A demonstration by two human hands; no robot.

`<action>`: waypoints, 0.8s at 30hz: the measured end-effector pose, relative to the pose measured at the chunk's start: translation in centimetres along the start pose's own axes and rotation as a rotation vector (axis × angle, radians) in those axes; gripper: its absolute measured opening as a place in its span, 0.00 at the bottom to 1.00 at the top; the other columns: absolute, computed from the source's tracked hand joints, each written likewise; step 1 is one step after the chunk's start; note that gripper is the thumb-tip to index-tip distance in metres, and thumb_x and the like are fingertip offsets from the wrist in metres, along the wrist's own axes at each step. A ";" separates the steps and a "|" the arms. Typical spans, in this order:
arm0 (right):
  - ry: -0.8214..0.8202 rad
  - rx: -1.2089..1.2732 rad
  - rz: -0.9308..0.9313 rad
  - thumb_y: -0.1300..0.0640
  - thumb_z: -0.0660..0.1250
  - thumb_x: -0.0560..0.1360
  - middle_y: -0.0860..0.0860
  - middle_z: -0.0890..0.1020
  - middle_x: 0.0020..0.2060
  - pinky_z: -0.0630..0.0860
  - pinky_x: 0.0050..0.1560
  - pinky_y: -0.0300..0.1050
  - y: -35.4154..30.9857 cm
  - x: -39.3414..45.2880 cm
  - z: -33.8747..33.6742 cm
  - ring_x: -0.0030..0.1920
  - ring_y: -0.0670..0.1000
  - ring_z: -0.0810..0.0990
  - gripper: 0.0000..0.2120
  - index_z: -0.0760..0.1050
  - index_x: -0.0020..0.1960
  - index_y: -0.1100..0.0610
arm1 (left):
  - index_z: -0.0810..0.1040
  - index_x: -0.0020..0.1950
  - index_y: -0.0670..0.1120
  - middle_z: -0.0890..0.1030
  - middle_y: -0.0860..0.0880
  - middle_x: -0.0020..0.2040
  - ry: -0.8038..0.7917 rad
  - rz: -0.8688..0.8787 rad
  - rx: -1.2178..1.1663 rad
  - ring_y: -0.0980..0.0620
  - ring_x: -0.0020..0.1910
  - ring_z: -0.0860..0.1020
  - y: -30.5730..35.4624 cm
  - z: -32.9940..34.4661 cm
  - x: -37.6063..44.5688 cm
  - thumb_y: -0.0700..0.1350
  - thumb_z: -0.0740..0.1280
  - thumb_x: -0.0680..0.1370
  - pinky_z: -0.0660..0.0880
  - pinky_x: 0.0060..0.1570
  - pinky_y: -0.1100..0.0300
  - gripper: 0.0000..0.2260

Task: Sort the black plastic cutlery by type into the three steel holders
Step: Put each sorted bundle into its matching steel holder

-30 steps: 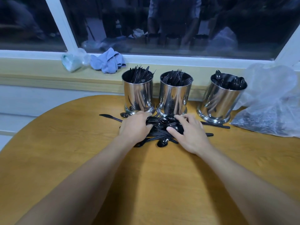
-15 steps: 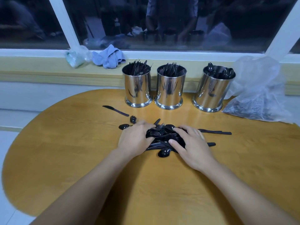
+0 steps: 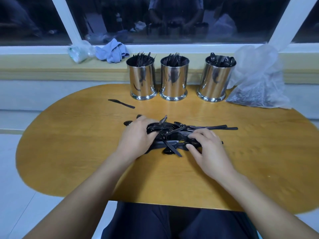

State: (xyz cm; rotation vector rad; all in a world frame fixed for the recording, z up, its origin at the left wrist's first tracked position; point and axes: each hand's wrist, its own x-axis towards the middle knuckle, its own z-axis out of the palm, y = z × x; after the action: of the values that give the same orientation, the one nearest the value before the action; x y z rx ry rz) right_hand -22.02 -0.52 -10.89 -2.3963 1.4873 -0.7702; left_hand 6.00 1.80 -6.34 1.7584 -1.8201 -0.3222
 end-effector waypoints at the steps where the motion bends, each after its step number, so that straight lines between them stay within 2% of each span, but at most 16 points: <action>1: 0.026 -0.010 -0.002 0.48 0.73 0.81 0.45 0.79 0.60 0.73 0.68 0.55 0.0 -0.5 0.2 0.63 0.52 0.77 0.15 0.83 0.66 0.51 | 0.86 0.53 0.59 0.78 0.55 0.46 0.016 -0.040 -0.062 0.54 0.45 0.79 0.4 0.1 -0.7 0.55 0.67 0.86 0.78 0.45 0.51 0.08; 3: 0.080 -0.033 -0.003 0.46 0.74 0.81 0.46 0.79 0.57 0.70 0.63 0.51 -0.3 -1.3 0.3 0.60 0.53 0.77 0.15 0.85 0.64 0.52 | 0.79 0.42 0.56 0.78 0.53 0.40 0.019 -0.126 -0.198 0.56 0.39 0.76 1.0 0.5 -2.4 0.54 0.68 0.87 0.73 0.40 0.55 0.14; 4: 0.114 -0.048 -0.013 0.45 0.74 0.80 0.46 0.79 0.55 0.68 0.61 0.50 -0.7 -1.6 0.5 0.58 0.53 0.77 0.15 0.85 0.62 0.52 | 0.76 0.40 0.54 0.77 0.52 0.36 0.020 -0.165 -0.261 0.56 0.35 0.73 1.1 0.8 -3.2 0.54 0.68 0.88 0.70 0.37 0.57 0.16; 7: 0.180 -0.070 -0.029 0.40 0.74 0.80 0.45 0.78 0.48 0.70 0.57 0.51 -3.0 -2.0 0.9 0.51 0.52 0.76 0.15 0.85 0.56 0.52 | 0.76 0.40 0.46 0.74 0.50 0.32 0.056 -0.300 -0.437 0.56 0.30 0.69 1.3 1.9 -5.3 0.51 0.69 0.88 0.65 0.33 0.59 0.18; 9: 0.131 -0.091 0.014 0.35 0.71 0.80 0.42 0.76 0.43 0.72 0.56 0.53 -4.5 -1.9 1.5 0.46 0.50 0.76 0.18 0.83 0.53 0.50 | 0.79 0.42 0.41 0.76 0.50 0.32 0.073 -0.377 -0.537 0.55 0.30 0.70 1.4 2.4 -6.1 0.51 0.69 0.87 0.67 0.35 0.58 0.18; 10: 0.101 -0.101 0.039 0.34 0.71 0.80 0.40 0.75 0.40 0.73 0.56 0.53 -5.0 -1.7 1.9 0.44 0.49 0.76 0.18 0.83 0.50 0.49 | 0.79 0.42 0.41 0.77 0.47 0.33 0.073 -0.401 -0.592 0.53 0.31 0.71 1.5 2.6 -6.4 0.52 0.69 0.87 0.68 0.36 0.55 0.19; 12: 0.063 -0.087 0.068 0.38 0.72 0.80 0.39 0.72 0.35 0.75 0.55 0.54 -5.4 -1.6 2.5 0.40 0.46 0.73 0.14 0.81 0.45 0.47 | 0.79 0.43 0.41 0.77 0.42 0.35 0.069 -0.456 -0.693 0.49 0.31 0.71 1.5 2.8 -6.8 0.55 0.69 0.87 0.68 0.35 0.51 0.20; 14: 0.052 -0.018 0.098 0.44 0.75 0.80 0.39 0.71 0.31 0.75 0.54 0.52 -5.3 -1.7 2.8 0.36 0.43 0.71 0.12 0.77 0.41 0.46 | 0.80 0.45 0.40 0.78 0.45 0.35 0.089 -0.510 -0.757 0.50 0.30 0.69 1.4 3.0 -7.1 0.54 0.68 0.88 0.66 0.33 0.54 0.19; 16: 0.058 0.083 0.143 0.47 0.76 0.80 0.41 0.72 0.29 0.73 0.49 0.49 -5.2 -1.7 2.9 0.33 0.44 0.72 0.15 0.74 0.39 0.45 | 0.82 0.51 0.39 0.79 0.47 0.35 0.124 -0.525 -0.819 0.52 0.29 0.68 1.5 3.1 -7.4 0.48 0.67 0.88 0.65 0.30 0.59 0.14; 18: 0.069 0.211 0.159 0.48 0.74 0.82 0.43 0.75 0.30 0.69 0.45 0.46 -5.4 -1.7 2.8 0.34 0.46 0.74 0.14 0.74 0.40 0.45 | 0.81 0.53 0.38 0.78 0.47 0.35 0.154 -0.518 -0.889 0.52 0.29 0.67 1.5 2.9 -7.4 0.47 0.68 0.88 0.64 0.28 0.61 0.12; 20: 0.052 0.344 0.106 0.49 0.71 0.84 0.43 0.77 0.34 0.69 0.42 0.44 -6.0 -1.9 2.8 0.37 0.47 0.77 0.12 0.75 0.42 0.46 | 0.80 0.51 0.38 0.74 0.48 0.36 0.168 -0.482 -0.945 0.53 0.31 0.66 1.3 2.9 -7.4 0.49 0.71 0.87 0.63 0.29 0.61 0.14; 24: -0.101 0.301 -0.142 0.45 0.65 0.87 0.39 0.76 0.40 0.70 0.53 0.44 -7.5 -2.5 3.4 0.45 0.44 0.76 0.10 0.73 0.48 0.45 | 0.84 0.58 0.43 0.65 0.48 0.37 0.160 -0.428 -1.091 0.51 0.35 0.61 1.4 2.6 -7.8 0.48 0.75 0.84 0.60 0.33 0.60 0.09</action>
State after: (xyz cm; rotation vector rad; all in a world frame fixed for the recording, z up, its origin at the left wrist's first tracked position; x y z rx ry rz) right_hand -15.33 4.86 -11.25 -2.2896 1.0856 -0.8236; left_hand 3.12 8.93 -9.50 1.2586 -0.8070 -1.0638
